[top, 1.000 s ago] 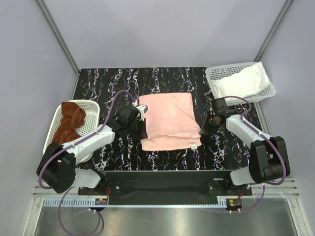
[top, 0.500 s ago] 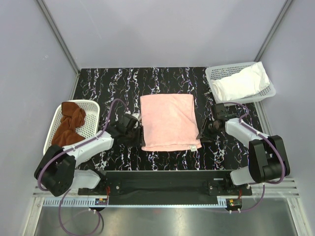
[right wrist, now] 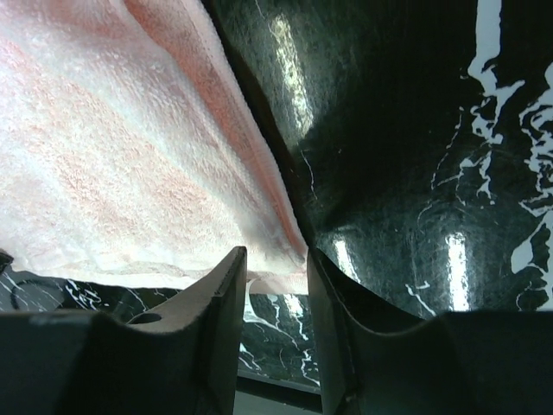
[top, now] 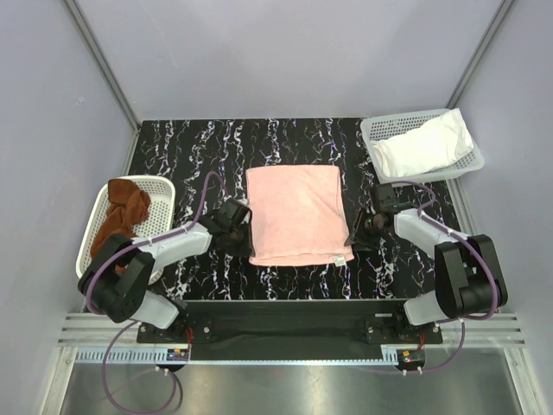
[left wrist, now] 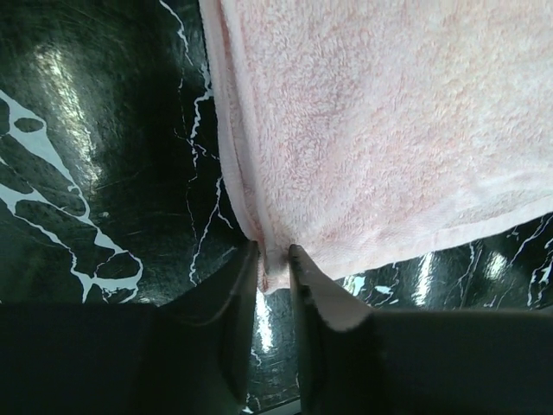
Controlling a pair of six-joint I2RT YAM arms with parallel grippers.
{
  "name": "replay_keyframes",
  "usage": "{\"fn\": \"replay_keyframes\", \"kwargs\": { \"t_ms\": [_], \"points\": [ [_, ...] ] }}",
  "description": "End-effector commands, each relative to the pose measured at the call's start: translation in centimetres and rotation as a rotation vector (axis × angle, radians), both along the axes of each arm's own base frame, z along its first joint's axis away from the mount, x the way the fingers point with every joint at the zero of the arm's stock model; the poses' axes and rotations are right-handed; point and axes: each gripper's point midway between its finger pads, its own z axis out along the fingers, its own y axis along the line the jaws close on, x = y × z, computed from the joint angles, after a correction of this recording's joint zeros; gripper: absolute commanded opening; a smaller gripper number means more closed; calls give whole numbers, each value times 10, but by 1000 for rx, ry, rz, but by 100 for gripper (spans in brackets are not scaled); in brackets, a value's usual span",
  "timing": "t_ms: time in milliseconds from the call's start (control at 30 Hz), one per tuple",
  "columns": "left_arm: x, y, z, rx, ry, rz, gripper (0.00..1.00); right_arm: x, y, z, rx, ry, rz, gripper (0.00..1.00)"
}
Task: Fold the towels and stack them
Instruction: Fold the towel
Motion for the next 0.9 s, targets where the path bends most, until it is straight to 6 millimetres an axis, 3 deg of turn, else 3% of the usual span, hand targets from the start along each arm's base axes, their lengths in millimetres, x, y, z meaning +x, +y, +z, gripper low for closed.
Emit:
{"fn": "replay_keyframes", "kwargs": {
  "t_ms": [0,167,433,500,567,867],
  "points": [
    [24,-5,13,9,-77,17,19,12,1,-2,-13,-53,14,41],
    [26,6,14,52,-82,18,0,9,-1,1,-19,-60,15,41],
    [30,6,14,59,-69,0,0,8,1,-4,-10,-45,26,38],
    [30,5,14,56,-62,-5,11,10,2,-5,-2,-52,27,34],
    [30,3,16,55,-60,-9,30,11,5,-5,10,-56,32,33],
    [31,-5,30,-6,-77,-5,31,10,4,-7,10,-54,27,30]
  ]
}}
